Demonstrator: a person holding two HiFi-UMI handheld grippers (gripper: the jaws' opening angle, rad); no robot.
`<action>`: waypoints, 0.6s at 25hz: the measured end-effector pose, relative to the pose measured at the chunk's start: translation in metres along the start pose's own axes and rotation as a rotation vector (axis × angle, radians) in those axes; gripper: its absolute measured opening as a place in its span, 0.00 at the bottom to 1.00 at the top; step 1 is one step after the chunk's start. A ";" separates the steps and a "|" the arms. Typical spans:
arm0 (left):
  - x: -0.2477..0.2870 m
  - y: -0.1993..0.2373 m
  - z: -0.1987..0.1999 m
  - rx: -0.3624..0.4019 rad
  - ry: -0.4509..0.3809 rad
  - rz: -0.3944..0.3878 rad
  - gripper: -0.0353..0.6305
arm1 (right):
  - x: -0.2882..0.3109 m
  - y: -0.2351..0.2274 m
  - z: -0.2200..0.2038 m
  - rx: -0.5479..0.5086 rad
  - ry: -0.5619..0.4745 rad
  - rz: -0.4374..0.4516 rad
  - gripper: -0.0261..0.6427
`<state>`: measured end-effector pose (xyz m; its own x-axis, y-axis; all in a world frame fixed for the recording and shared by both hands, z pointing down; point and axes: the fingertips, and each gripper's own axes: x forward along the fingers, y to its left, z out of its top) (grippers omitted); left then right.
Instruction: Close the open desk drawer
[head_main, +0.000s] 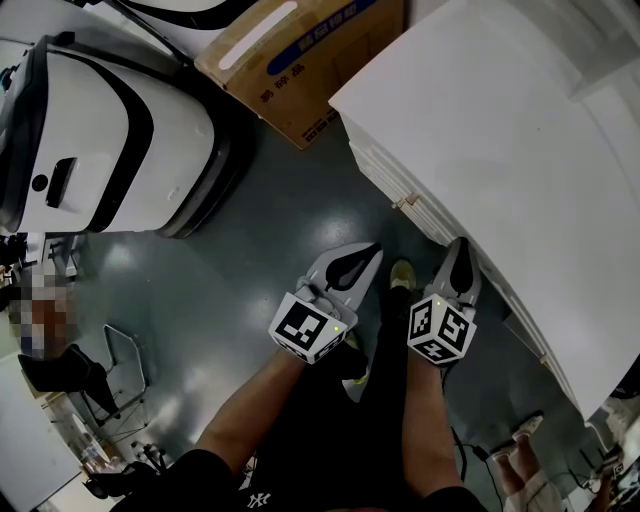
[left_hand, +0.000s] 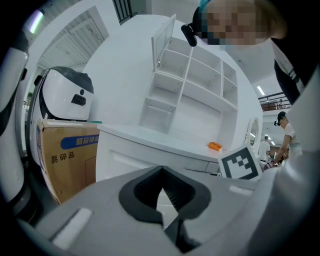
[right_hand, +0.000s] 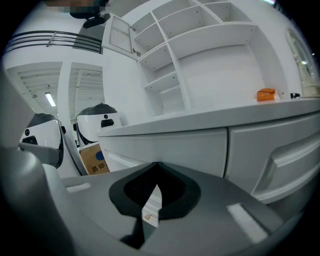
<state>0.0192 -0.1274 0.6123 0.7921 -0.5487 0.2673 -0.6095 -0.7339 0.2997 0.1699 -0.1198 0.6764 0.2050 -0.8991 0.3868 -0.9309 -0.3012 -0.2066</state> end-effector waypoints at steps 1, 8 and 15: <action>-0.002 -0.001 0.001 0.000 0.000 0.001 0.05 | 0.001 0.000 -0.002 -0.009 0.005 -0.001 0.08; -0.026 -0.018 0.017 -0.020 0.024 0.002 0.05 | -0.013 0.007 0.007 -0.057 0.080 0.040 0.06; -0.061 -0.047 0.063 -0.021 0.023 -0.004 0.05 | -0.060 0.032 0.060 -0.070 0.080 0.100 0.06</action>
<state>0.0021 -0.0845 0.5242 0.7935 -0.5365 0.2871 -0.6074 -0.7272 0.3197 0.1456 -0.0946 0.5923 0.0885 -0.8945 0.4382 -0.9650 -0.1861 -0.1850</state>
